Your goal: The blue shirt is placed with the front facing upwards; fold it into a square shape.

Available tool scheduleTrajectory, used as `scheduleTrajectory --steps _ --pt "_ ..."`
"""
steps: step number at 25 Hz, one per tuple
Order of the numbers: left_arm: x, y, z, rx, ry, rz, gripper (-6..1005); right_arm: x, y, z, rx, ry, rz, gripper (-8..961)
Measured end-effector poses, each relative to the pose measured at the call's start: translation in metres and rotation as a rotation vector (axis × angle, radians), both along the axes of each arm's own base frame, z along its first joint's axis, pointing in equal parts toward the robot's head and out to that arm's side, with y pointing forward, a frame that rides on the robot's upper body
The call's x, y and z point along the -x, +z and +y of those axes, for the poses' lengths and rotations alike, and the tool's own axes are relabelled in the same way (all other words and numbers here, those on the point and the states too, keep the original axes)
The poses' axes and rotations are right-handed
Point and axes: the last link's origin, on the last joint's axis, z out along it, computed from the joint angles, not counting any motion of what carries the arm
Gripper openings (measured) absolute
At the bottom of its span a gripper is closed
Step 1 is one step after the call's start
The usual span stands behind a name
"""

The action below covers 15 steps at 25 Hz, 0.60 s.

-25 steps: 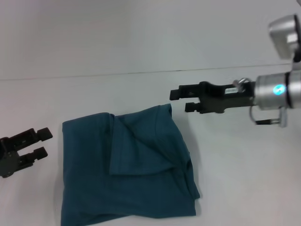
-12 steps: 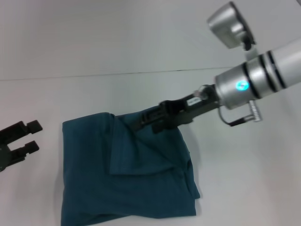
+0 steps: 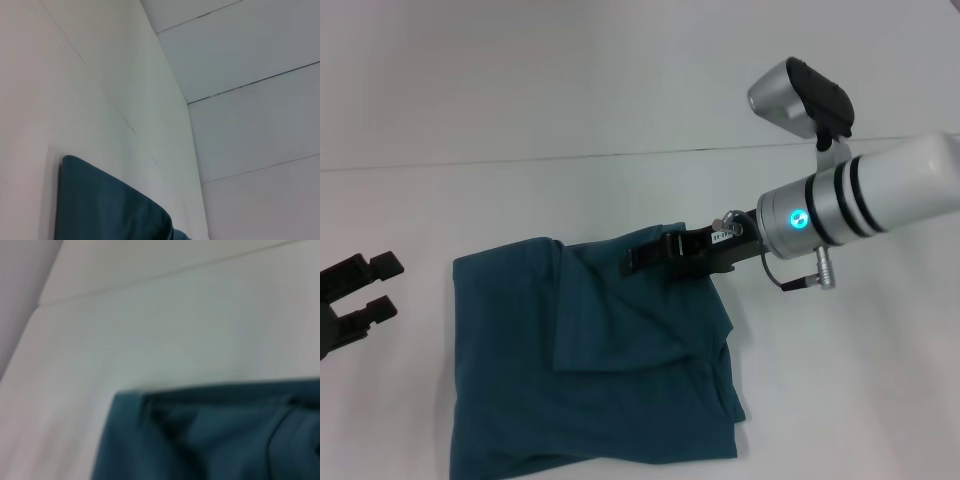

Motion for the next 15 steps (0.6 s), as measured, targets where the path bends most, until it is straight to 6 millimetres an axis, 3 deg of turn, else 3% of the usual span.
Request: scheduleTrajectory --steps 7,15 --pt "-0.001 -0.001 0.001 -0.001 -0.004 -0.003 815 -0.013 -0.001 0.017 -0.175 -0.019 -0.065 819" --pt "-0.002 -0.002 0.002 0.001 -0.006 -0.009 815 0.011 0.007 0.019 -0.147 0.006 0.046 819"
